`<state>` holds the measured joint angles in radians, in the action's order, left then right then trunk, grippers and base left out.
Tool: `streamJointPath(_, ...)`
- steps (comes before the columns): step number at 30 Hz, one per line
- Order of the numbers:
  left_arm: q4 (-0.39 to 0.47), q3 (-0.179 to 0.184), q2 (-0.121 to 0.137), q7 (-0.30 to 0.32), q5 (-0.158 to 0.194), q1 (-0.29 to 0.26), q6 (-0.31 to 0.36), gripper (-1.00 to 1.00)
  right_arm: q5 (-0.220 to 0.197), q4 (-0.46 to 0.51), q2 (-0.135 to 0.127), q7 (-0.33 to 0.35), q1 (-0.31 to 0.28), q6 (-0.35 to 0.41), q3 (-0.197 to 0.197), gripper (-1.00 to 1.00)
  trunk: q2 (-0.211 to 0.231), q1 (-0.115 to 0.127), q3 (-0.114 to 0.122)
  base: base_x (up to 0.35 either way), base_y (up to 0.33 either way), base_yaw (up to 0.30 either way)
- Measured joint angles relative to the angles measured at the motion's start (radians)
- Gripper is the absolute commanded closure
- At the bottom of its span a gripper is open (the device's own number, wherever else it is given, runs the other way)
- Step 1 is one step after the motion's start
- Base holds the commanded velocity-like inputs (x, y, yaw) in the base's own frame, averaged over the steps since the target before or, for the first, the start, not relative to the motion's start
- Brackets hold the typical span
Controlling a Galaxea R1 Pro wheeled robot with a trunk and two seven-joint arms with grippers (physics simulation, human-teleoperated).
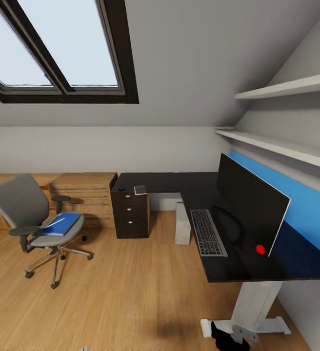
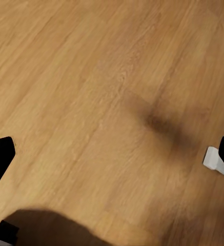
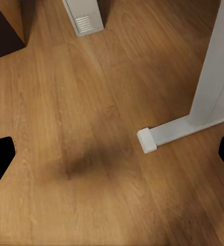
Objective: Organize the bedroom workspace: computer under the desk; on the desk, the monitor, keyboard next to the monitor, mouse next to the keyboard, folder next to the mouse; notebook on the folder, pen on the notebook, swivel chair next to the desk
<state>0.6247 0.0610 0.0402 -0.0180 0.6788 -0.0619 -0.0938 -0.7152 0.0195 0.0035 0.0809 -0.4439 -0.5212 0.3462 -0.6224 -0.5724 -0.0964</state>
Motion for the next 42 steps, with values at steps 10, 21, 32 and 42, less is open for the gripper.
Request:
streamJointPath(10,-0.001,0.000,0.001,0.000,0.000,0.000,0.000,-1.00,0.000,-0.001,0.003,0.000,0.000,-0.001,0.001,-1.00,0.000,0.000,-0.012,0.000,0.000,0.195)
streamJointPath(21,-0.001,0.001,0.000,0.000,0.000,0.000,0.000,-1.00,0.000,-0.001,0.010,0.000,0.000,-0.001,0.000,-1.00,0.000,0.000,-0.026,0.000,0.000,0.193)
streamJointPath(32,-0.011,0.002,0.001,0.001,-0.005,0.000,0.000,-1.00,0.000,-0.001,0.010,0.000,0.000,-0.001,0.000,-1.00,0.000,0.000,-0.039,0.029,0.000,0.193)
streamJointPath(42,-0.015,0.003,0.000,0.001,-0.016,0.000,0.000,-1.00,0.000,-0.002,0.010,0.000,0.000,-0.002,0.000,-1.00,0.000,0.001,-0.048,0.245,0.000,0.115)
